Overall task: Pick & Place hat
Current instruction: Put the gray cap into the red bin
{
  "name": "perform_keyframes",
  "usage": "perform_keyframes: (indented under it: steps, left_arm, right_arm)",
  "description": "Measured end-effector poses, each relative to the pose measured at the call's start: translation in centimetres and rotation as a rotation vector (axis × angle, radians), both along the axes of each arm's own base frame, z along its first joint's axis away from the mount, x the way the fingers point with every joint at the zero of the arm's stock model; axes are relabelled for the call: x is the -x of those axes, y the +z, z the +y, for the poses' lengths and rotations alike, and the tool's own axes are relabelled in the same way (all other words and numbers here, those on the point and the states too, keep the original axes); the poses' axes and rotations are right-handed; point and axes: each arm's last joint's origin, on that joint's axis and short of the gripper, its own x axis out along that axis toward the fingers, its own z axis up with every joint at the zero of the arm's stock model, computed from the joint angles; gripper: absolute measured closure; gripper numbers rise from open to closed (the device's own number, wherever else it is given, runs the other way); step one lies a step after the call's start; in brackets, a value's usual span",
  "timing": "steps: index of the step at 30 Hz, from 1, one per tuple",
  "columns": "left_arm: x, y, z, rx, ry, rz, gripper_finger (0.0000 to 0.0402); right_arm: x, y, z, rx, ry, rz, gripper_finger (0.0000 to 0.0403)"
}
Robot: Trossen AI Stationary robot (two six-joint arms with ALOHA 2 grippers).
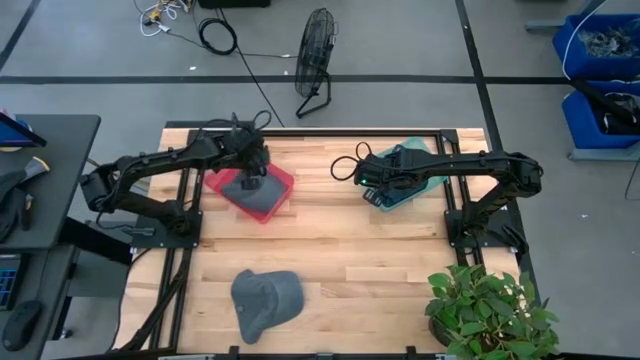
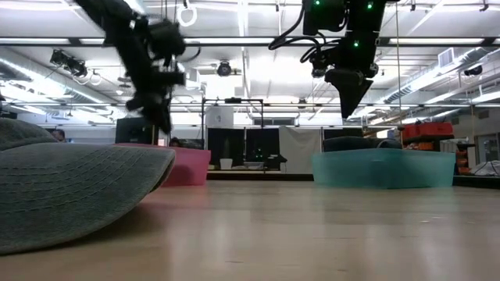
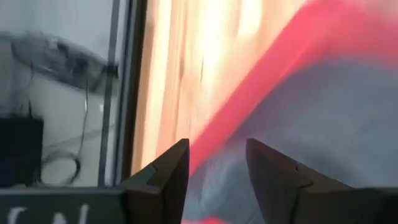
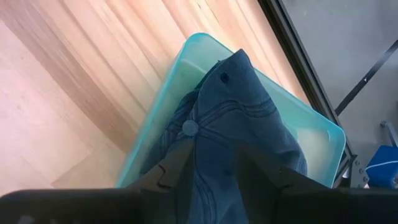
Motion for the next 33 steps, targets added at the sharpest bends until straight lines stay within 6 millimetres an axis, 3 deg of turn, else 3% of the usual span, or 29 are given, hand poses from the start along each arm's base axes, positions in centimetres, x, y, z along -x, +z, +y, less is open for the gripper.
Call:
perform_keyframes:
  steps: [7,11,16,22,27,33]
  left_arm:
    - [-3.4,5.9,-5.8,0.1,-0.221,-0.114,0.0243]
    - [-4.2,6.8,-9.9,0.304,-0.328,-0.178,0.0253]
    - [-4.1,5.6,-15.1,0.445,-0.372,-0.131,0.0259]
    - [-3.0,3.5,-19.7,0.594,-0.268,-0.104,0.0243]
    - [-2.0,1.9,-22.9,0.653,-0.281,-0.082,0.0222]
    - [-1.4,-1.1,-25.1,0.641,-0.316,-0.068,0.0209]
  right_arm:
    - [0.0,0.0,0.0,0.0,0.0,0.0,0.0285]
    - [-0.1,0.0,0.0,0.001,0.0,-0.008,0.0285]
    - [-0.1,0.0,0.0,0.002,0.001,-0.01,0.0285]
    - [-0.1,0.0,0.0,0.002,0.003,-0.012,0.0285]
    - [-0.2,0.0,0.0,0.004,-0.003,-0.028,0.0285]
    - [-0.6,0.1,-0.1,-0.001,-0.001,-0.07,0.0285]
